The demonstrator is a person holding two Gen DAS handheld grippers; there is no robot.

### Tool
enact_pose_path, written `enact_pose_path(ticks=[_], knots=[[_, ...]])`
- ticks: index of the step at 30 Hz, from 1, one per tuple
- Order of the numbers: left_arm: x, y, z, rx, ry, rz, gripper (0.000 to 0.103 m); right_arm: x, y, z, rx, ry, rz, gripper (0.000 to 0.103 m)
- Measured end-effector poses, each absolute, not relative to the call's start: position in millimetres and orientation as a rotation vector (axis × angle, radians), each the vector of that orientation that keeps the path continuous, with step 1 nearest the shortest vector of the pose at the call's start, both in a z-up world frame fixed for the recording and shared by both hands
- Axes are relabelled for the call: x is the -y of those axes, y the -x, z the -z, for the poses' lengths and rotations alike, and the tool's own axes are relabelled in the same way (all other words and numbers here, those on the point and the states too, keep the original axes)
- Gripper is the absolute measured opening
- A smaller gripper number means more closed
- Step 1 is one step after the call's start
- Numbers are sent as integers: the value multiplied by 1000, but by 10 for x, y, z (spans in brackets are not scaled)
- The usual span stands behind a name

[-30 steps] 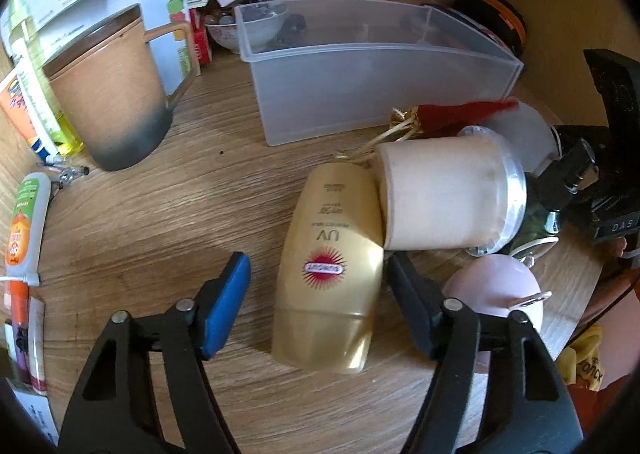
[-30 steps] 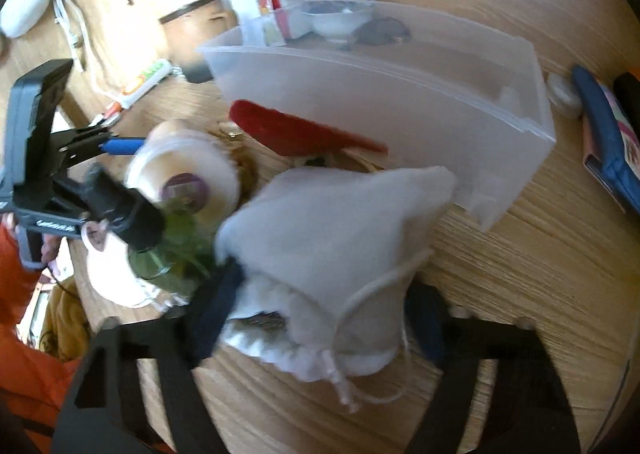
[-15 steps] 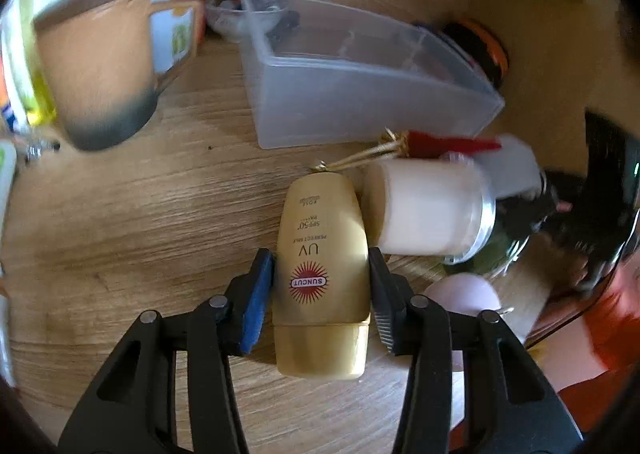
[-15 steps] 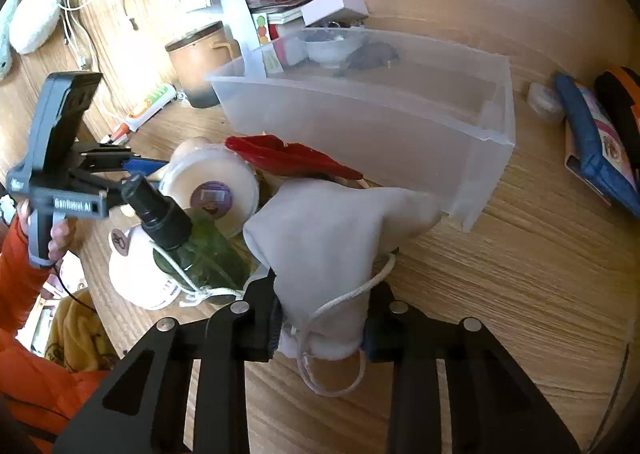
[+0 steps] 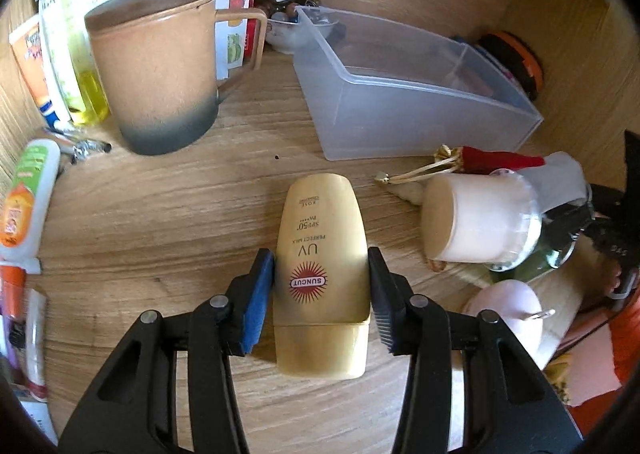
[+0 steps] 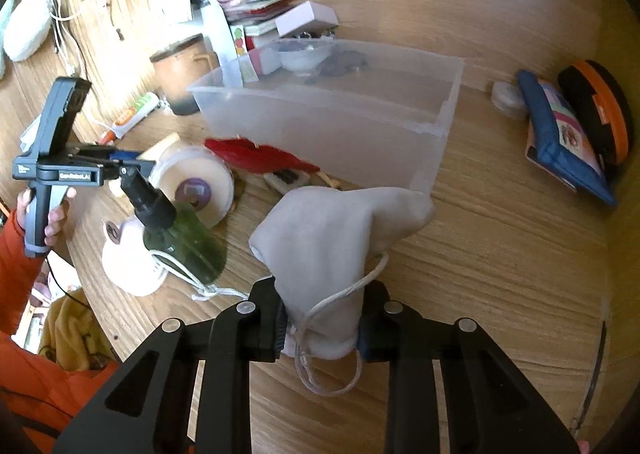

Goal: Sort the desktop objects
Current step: 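Lift the sunscreen tube with the left tool while the right tool lifts the pouch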

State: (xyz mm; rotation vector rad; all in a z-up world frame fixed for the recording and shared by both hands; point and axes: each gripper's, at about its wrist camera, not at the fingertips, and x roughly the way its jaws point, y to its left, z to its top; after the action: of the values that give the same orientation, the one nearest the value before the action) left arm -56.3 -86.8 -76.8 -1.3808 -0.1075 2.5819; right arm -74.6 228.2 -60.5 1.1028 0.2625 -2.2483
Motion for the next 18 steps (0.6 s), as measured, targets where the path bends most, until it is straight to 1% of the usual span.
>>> enact_pose_path(ticks=[3, 6, 8, 9, 10, 12, 17, 18], knots=[[869, 565, 770, 82, 1379, -2601, 46, -2310, 753, 588, -229, -1103, 2252, 23], [890, 548, 751, 93, 1368, -2614, 44, -2334, 705, 506, -232, -1055, 2289, 23], [899, 511, 690, 87, 1333, -2644, 39, -2363, 678, 438, -225, -1030, 2295, 23], [905, 493, 644, 80, 1315, -2665, 33, -2379, 664, 409, -225, -1020, 2301, 23], [913, 492, 585, 83, 1293, -2674, 29, -2396, 653, 377, -229, -1011, 2311, 23], [946, 492, 541, 114, 1282, -2656, 26, -2438, 653, 323, -221, -1000, 2323, 23], [942, 567, 549, 53, 1314, -2667, 28, -2507, 633, 203, -176, -971, 2334, 23], [952, 594, 562, 48, 1323, -2670, 30, -2507, 632, 192, -172, -968, 2333, 23]])
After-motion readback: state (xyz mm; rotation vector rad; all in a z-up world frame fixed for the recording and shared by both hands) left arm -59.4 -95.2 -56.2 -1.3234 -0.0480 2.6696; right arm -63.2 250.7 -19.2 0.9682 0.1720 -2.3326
